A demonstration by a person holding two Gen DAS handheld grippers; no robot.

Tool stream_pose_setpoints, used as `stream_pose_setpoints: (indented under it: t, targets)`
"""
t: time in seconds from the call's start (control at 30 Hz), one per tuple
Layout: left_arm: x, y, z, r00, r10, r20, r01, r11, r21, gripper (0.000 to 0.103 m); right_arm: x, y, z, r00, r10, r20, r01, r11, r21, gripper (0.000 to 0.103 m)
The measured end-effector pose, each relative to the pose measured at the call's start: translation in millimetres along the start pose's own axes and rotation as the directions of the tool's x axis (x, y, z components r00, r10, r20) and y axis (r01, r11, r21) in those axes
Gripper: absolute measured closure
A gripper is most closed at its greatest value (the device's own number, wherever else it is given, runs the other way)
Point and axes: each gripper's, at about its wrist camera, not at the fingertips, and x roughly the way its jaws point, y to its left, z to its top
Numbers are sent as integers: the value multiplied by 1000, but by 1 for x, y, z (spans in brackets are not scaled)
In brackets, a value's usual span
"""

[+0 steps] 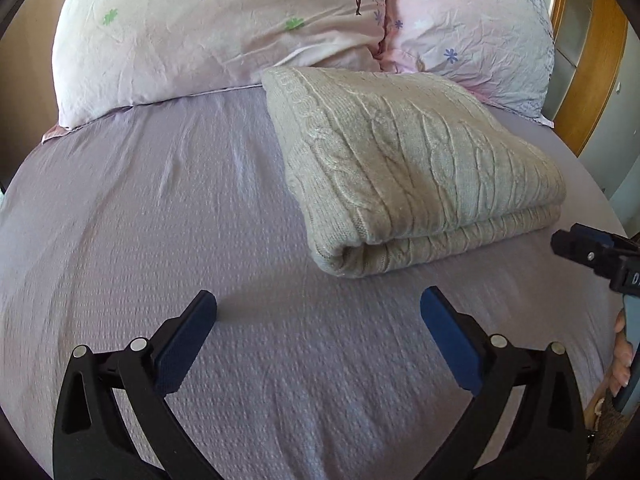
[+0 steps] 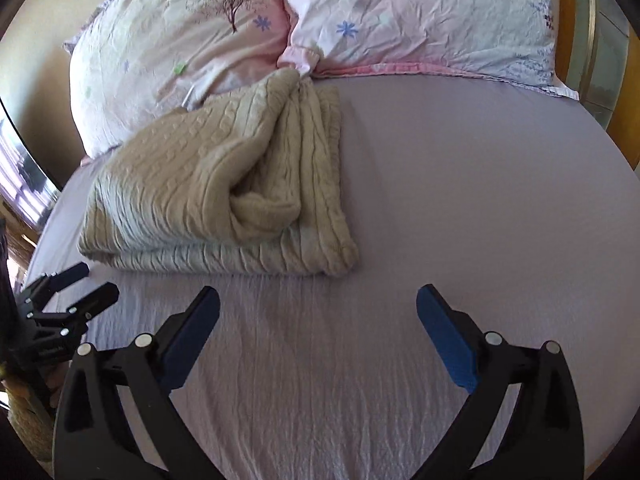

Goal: Fold small clothes

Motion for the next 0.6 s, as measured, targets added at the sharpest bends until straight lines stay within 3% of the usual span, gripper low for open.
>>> stream_pose_setpoints:
  t: [0.13,0.27,0.6]
  targets:
    - [6,-7,-1,997,78,-27,-77,996,32,1,10,21,-5,999,-48,-5,48,997,-66,2]
    - [6,-7,-1,996,87,-26,-87,996,14,1,17,33,-6,992,-127,0,126,987,-102,2]
    - [8,-7,-3,995,99,-15,-99,995,-1,1,16,34,-7,991,-132,-2,132,986,-101,2]
